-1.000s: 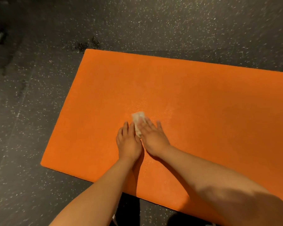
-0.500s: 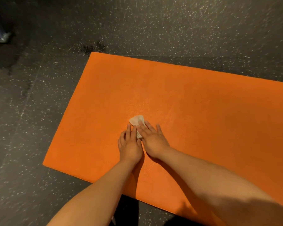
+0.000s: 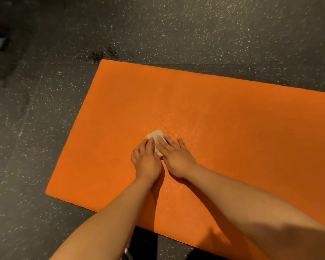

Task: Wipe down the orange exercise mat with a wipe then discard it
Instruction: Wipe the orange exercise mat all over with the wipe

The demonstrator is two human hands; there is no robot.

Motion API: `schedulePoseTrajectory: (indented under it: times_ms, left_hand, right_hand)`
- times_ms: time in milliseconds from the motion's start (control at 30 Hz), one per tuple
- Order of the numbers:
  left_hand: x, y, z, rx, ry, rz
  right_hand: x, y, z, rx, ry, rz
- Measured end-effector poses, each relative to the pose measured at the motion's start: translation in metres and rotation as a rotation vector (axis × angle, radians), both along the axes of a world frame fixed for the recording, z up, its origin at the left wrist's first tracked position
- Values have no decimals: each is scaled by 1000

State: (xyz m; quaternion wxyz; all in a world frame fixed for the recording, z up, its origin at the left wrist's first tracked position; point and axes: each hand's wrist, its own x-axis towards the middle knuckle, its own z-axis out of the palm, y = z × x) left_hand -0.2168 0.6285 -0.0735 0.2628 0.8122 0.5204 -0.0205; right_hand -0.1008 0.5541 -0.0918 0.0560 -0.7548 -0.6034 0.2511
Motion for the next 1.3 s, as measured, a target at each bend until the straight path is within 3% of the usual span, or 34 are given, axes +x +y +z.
schedulePoseTrajectory:
  times_ms: [67,267,533,600,700,767,900,1000,1200,1300]
  left_hand:
    - [12,9,-4,-17,-16,-41]
    - [26,6,-17,-24,59,-70]
    - [34,0,-13,-49,57,-55]
    - [39,-2,-10,-48,93,-59]
    - [41,-3,-7,-53,136,-82]
    - [41,-3,-6,-50,144,-74]
    - [48,4,-6,-41,51,-107]
    - [61,13,-8,-85,-28,-144]
    - [65,13,-16,-106,44,-165]
    - [66,12,-18,-107,34,-150]
  right_hand:
    - [11,5,-5,11,-53,-14]
    - [60,25,-7,-49,-111,-422]
    - [31,5,-4,9,-43,-65]
    - [44,4,-7,2,-100,-137]
    - [67,6,-7,-57,-86,-473]
    - [65,9,-5,-70,-74,-569]
    - [38,10,2,-29,-4,-297]
    - [48,6,0,-11,-57,-174]
    - [95,6,-9,-82,-136,-566]
    - [69,14,-5,-38,-76,-506]
